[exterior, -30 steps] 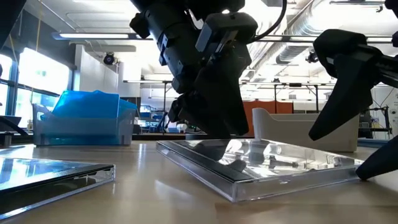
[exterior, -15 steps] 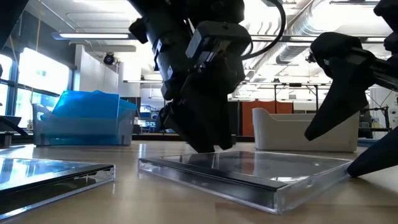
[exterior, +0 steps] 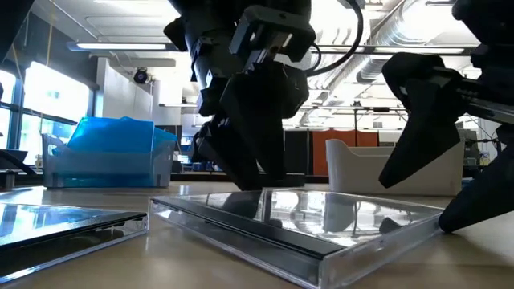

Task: Pick & place jewel cases by type
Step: Put the right black cd case into the gray bin

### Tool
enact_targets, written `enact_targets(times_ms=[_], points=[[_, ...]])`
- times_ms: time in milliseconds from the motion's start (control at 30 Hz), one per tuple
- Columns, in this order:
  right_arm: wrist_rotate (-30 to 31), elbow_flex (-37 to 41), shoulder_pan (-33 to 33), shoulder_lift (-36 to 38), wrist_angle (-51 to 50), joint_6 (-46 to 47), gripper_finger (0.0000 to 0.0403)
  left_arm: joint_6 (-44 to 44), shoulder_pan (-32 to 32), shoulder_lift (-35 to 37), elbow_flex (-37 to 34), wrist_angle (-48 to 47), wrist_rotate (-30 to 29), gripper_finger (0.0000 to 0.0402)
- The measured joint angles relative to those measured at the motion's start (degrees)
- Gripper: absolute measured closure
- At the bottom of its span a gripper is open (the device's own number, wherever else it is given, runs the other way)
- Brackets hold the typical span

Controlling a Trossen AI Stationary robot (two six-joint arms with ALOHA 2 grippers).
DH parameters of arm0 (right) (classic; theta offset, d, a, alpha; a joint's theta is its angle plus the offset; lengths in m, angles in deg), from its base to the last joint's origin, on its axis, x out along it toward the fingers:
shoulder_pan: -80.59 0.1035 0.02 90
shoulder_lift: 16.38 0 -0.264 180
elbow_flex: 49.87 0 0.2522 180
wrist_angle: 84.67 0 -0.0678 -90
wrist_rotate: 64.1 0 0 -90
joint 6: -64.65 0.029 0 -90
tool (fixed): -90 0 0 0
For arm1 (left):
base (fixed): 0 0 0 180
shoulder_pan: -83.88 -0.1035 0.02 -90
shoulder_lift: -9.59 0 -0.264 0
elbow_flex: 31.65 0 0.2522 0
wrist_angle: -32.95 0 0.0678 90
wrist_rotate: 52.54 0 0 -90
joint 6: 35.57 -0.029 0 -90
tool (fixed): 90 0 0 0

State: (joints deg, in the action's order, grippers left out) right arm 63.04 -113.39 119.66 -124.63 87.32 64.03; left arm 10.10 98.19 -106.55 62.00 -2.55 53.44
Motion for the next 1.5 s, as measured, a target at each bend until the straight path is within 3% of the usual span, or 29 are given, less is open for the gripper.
enact_targets(times_ms=[400, 833, 1033, 1233, 1500], points=[[-1.73, 0.07, -0.35, -0.07, 2.32, -2.97, 0.0187, 0.80, 0.68, 3.28, 0.14, -1.74, 0.13, 0.0225], [-4.03, 0.12, -4.88, -1.00, 12.53, -12.39, 0.0187, 10.26, 8.76, 3.63, 0.12, -8.94, -0.07, 0.0225], [-10.05, 0.07, -8.06, -3.85, 17.26, -16.05, 0.0188, 14.93, 11.74, 3.61, 0.17, -10.49, -5.38, 0.0225], [-10.69, -0.22, -7.73, -5.00, 18.52, -14.49, 0.0188, 20.47, 13.20, 3.59, 0.23, -15.48, -10.04, 0.0225], [-12.96, -0.22, -6.06, -5.16, 19.91, -14.22, 0.0188, 21.67, 13.01, 3.59, 0.23, -18.53, -10.52, 0.0225]])
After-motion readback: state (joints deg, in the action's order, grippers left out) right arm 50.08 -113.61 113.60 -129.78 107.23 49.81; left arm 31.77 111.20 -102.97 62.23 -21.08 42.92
